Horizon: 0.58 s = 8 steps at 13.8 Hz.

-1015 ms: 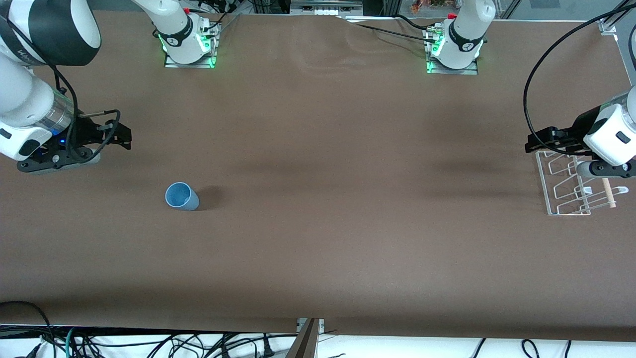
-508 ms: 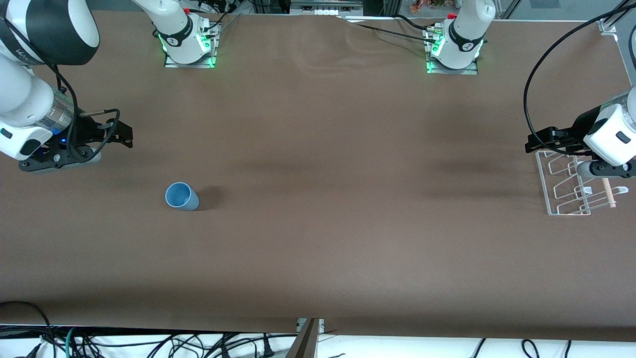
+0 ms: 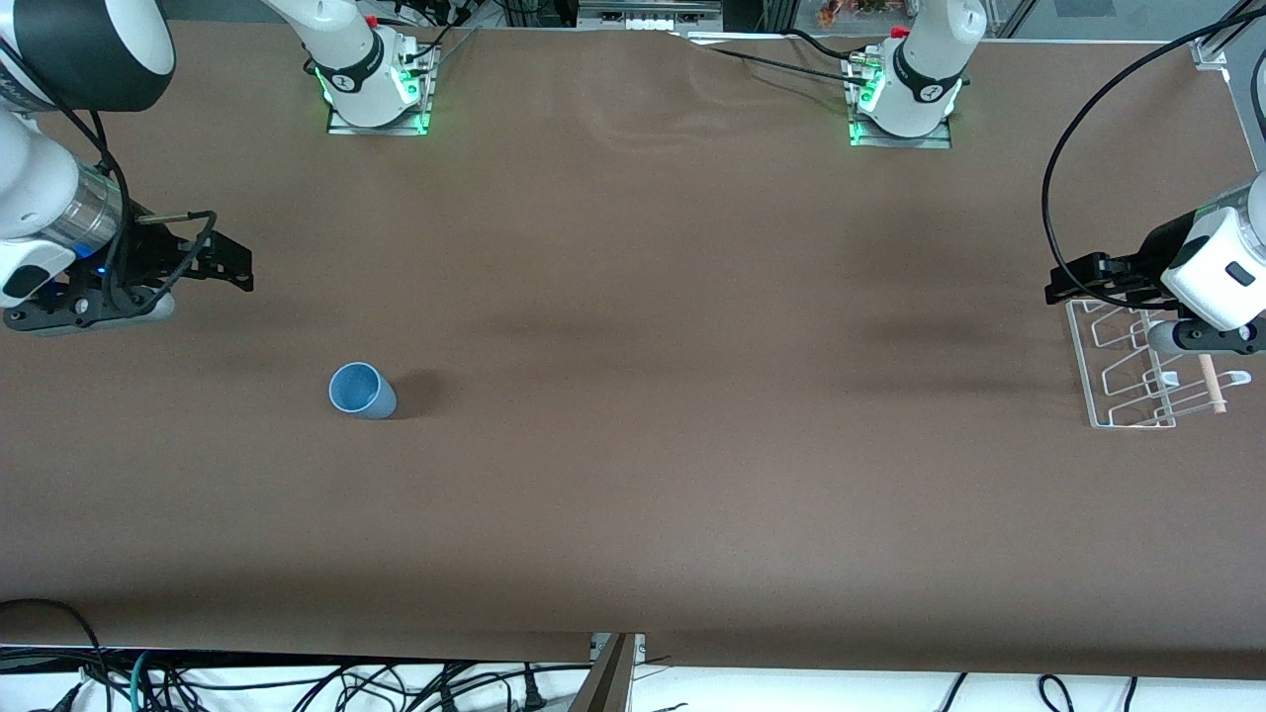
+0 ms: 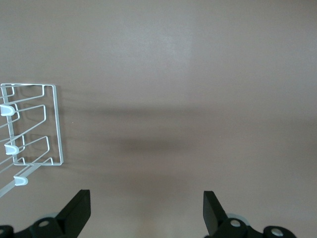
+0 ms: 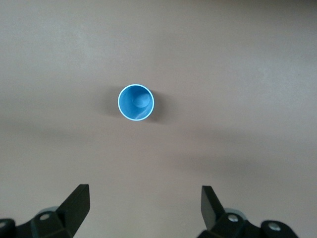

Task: Transfer cup to left arm and place on rack

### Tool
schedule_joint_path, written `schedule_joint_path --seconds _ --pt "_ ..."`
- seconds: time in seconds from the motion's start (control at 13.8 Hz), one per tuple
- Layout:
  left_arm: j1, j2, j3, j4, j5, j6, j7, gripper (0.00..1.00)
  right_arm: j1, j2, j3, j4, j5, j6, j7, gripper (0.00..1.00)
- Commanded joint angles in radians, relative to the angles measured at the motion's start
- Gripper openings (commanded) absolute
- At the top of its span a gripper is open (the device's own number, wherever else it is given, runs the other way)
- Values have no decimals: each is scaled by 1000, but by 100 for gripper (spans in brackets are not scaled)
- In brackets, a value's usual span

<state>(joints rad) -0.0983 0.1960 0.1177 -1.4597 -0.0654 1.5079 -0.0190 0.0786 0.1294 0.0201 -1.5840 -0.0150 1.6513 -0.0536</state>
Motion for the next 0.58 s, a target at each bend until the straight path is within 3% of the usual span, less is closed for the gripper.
schedule_joint_path --seconds 0.0,0.22,0.51 --pt "3 16 0 33 -13 -15 -9 100 -2 62 3 16 18 -14 -3 99" --pt "3 16 0 33 -13 -15 -9 100 1 125 4 15 21 11 -5 99" --pt "3 16 -1 33 -13 -15 -9 100 -5 263 3 18 12 197 -11 99"
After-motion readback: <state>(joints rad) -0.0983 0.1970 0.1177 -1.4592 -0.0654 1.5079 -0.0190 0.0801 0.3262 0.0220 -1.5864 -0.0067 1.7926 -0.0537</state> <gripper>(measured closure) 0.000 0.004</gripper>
